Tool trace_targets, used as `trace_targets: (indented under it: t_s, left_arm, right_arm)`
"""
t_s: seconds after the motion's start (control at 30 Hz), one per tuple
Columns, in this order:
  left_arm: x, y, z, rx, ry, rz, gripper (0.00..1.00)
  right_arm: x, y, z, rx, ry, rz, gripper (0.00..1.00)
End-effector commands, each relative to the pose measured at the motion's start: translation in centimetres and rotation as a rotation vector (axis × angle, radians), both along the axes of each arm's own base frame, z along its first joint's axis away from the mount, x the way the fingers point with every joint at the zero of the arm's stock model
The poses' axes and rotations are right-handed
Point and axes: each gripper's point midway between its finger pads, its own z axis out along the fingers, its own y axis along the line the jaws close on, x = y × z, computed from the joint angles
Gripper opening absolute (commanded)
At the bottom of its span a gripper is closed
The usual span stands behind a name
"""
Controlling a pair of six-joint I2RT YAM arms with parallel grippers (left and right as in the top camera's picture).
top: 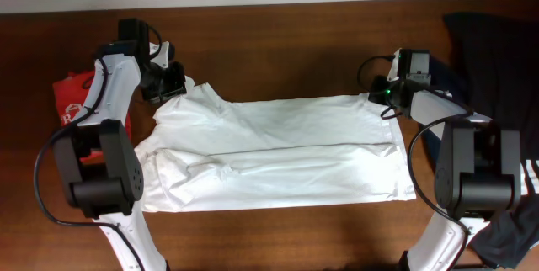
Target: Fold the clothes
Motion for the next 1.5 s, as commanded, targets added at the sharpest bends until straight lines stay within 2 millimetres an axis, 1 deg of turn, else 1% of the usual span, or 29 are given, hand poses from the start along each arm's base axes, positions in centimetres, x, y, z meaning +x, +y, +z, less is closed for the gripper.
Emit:
trace_targets:
  t_s: [0.0, 0.07, 0.1, 0.2, 0.27, 0.3, 0.37, 0.4, 0.47, 0.5, 0.57, 0.6, 0.67, 0.73, 0.8, 0.83, 0.93, 0.97, 1.0, 1.07, 1.1, 1.17, 1.27, 1.3, 1.33, 1.37, 1.4, 1.43, 1.47]
  left_arm:
    - [-0.3, -0.2, 1.3, -0.015, -0.001, 0.003, 0.00]
    - [-0.6, -0.2, 1.3, -0.016, 0.009, 0.002, 0.01]
    - [-0.5, -0.2, 1.5, -0.016, 0.003, 0.002, 0.00]
    - [-0.7, -0.2, 4.1, -0.013, -0.041, 0.002, 0.00]
    - [-1.5, -0.3, 5.6, -0.012, -0.049, 0.002, 0.00]
    - [-2.8, -0.3, 7.0, -0.009, -0.033, 0.003, 0.01]
    - [-4.7, 0.2, 7.8, 0.029, 0.014, 0.012, 0.00]
    - [-6.3, 0.7, 8.2, 0.063, 0.058, 0.019, 0.00]
    - [-8.8, 1.9, 8.6, 0.129, 0.135, 0.030, 0.00]
    - [-10.2, 2.4, 8.8, 0.153, 0.183, 0.034, 0.00]
    - [-12.2, 2.4, 8.8, 0.156, 0.260, 0.027, 0.00]
    - [-13.3, 2.3, 8.8, 0.153, 0.307, 0.021, 0.00]
    - [-14.7, 2.3, 8.8, 0.153, 0.366, 0.016, 0.00]
    - [-15.9, 2.7, 8.9, 0.179, 0.415, 0.012, 0.00]
    - [-17.0, 3.1, 8.8, 0.208, 0.460, 0.007, 0.00]
    - [-17.3, 3.3, 8.6, 0.217, 0.475, 0.006, 0.00]
    - [-19.0, 3.2, 7.0, 0.213, 0.548, -0.004, 0.00]
    - [-19.6, 3.1, 6.0, 0.211, 0.573, -0.007, 0.00]
    - [-19.8, 3.1, 5.4, 0.211, 0.578, -0.008, 0.00]
    - [-20.3, 3.1, 3.6, 0.210, 0.592, -0.009, 0.00]
    - [-20.6, 3.0, 3.1, 0.209, 0.602, -0.010, 0.00]
    - [-22.0, 2.9, 2.2, 0.207, 0.647, -0.016, 0.00]
    - [-22.6, 2.9, 0.9, 0.205, 0.661, -0.018, 0.01]
    - [-22.8, 2.9, 0.4, 0.204, 0.662, -0.018, 0.04]
    - [-22.9, 2.9, 0.2, 0.205, 0.664, -0.018, 0.43]
    - [-23.0, 2.8, 0.2, 0.204, 0.667, -0.019, 0.56]
    - [-23.1, 2.8, 0.3, 0.204, 0.673, -0.020, 0.56]
    - [-23.3, 2.8, 0.4, 0.205, 0.679, -0.021, 0.56]
    - [-23.3, 3.0, 0.4, 0.214, 0.679, -0.021, 0.56]
  right_arm:
    - [-0.7, -0.6, -0.9, -0.045, 0.049, -0.020, 0.04]
    - [-1.3, -1.1, -1.0, -0.062, 0.075, -0.035, 0.04]
    - [-1.5, -1.3, -0.5, -0.058, 0.077, -0.041, 0.04]
    - [-1.8, -2.0, 3.2, -0.055, 0.081, -0.060, 0.04]
    - [-2.4, -2.1, 5.4, -0.053, 0.103, -0.062, 0.04]
    - [-3.8, -1.9, 7.2, -0.049, 0.153, -0.061, 0.04]
    - [-5.5, -1.7, 8.7, -0.045, 0.211, -0.059, 0.04]
    - [-6.6, -1.6, 9.6, -0.042, 0.243, -0.058, 0.04]
    - [-8.9, -1.4, 10.7, -0.041, 0.311, -0.052, 0.04]
    - [-10.0, -1.4, 10.8, -0.044, 0.348, -0.048, 0.04]
    - [-12.3, -1.3, 10.7, -0.045, 0.437, -0.050, 0.04]
    - [-13.9, -1.2, 10.5, -0.045, 0.501, -0.048, 0.04]
    - [-16.0, -1.0, 10.4, -0.038, 0.585, -0.044, 0.04]
    - [-17.9, -1.2, 10.5, -0.053, 0.666, -0.046, 0.04]
    - [-19.3, -1.4, 10.6, -0.069, 0.723, -0.046, 0.04]
    - [-19.7, -1.6, 10.6, -0.083, 0.740, -0.048, 0.05]
    - [-21.0, -2.4, 10.3, -0.134, 0.791, -0.055, 0.05]
    - [-21.3, -2.4, 10.0, -0.134, 0.802, -0.054, 0.06]
    - [-21.4, -2.3, 9.9, -0.133, 0.807, -0.053, 0.06]
    - [-21.9, -2.3, 9.6, -0.132, 0.822, -0.051, 0.06]
    - [-22.0, -2.3, 9.4, -0.132, 0.828, -0.051, 0.07]
    - [-22.5, -2.2, 8.8, -0.131, 0.845, -0.049, 0.09]
    - [-22.8, -2.2, 8.0, -0.129, 0.852, -0.048, 0.09]
    - [-22.8, -2.2, 7.8, -0.129, 0.853, -0.048, 0.15]
    - [-22.7, -2.2, 7.5, -0.130, 0.846, -0.049, 0.18]
    - [-22.6, -2.2, 7.5, -0.130, 0.843, -0.050, 0.22]
    - [-22.5, -2.2, 7.5, -0.130, 0.840, -0.050, 0.29]
    - [-22.5, -2.2, 7.5, -0.130, 0.839, -0.050, 0.37]
    - [-22.5, -2.2, 7.5, -0.130, 0.836, -0.050, 0.39]
